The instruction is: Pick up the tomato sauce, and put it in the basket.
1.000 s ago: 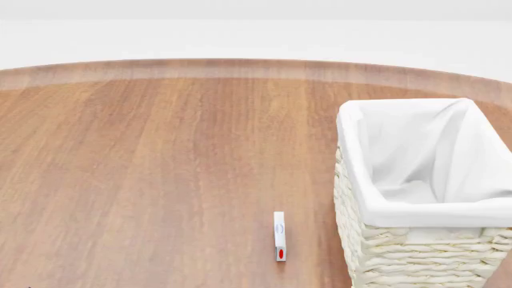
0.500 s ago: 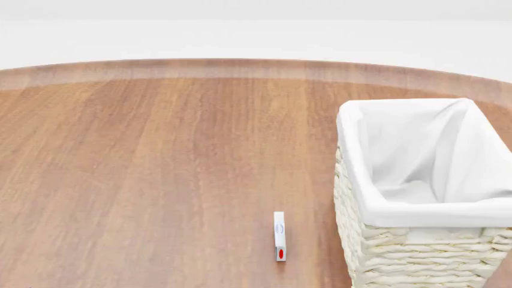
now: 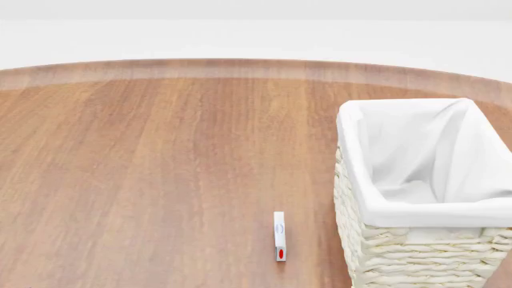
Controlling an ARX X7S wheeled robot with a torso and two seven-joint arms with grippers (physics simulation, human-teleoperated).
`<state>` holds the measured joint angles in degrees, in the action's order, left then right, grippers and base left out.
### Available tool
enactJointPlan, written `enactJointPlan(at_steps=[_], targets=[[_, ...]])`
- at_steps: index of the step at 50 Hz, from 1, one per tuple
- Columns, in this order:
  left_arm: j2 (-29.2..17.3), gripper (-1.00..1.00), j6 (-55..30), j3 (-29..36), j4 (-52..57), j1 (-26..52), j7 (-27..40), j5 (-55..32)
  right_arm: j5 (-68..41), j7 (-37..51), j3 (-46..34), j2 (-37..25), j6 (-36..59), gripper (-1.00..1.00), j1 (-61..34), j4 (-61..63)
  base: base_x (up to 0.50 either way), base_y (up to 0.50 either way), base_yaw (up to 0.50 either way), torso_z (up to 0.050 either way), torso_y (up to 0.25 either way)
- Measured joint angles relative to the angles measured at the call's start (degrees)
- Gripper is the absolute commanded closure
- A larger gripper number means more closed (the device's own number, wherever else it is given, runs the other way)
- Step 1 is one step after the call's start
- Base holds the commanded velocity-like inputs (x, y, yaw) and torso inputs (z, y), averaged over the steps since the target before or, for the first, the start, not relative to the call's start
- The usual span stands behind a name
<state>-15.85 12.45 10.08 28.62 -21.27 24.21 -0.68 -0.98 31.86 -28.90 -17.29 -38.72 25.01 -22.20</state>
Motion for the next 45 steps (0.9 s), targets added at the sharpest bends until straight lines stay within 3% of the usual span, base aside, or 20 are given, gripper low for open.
enactJointPlan(at_steps=[35, 36, 45], targets=[[-0.7, -1.00, -0.2, 0.9, -0.7, 0.5, 0.8, 0.0, -5.1, -4.2, -1.3, -0.8, 1.0, -1.00, -3.3, -0.8, 0.00, 0.00, 0.00, 0.000, 0.000], [-0.7, -1.00, -0.2, 1.0, -0.7, 0.5, 0.8, 0.0, -5.1, -4.3, -1.3, -0.8, 0.9, 1.00, -3.4, -0.9, 0.00, 0.00, 0.00, 0.000, 0.000], [-0.9, -1.00, -0.2, 1.1, -0.7, 0.6, 1.1, 0.0, -6.9, -4.7, -1.1, -1.1, -0.8, 1.00, -3.9, -1.6, 0.00, 0.00, 0.00, 0.000, 0.000]])
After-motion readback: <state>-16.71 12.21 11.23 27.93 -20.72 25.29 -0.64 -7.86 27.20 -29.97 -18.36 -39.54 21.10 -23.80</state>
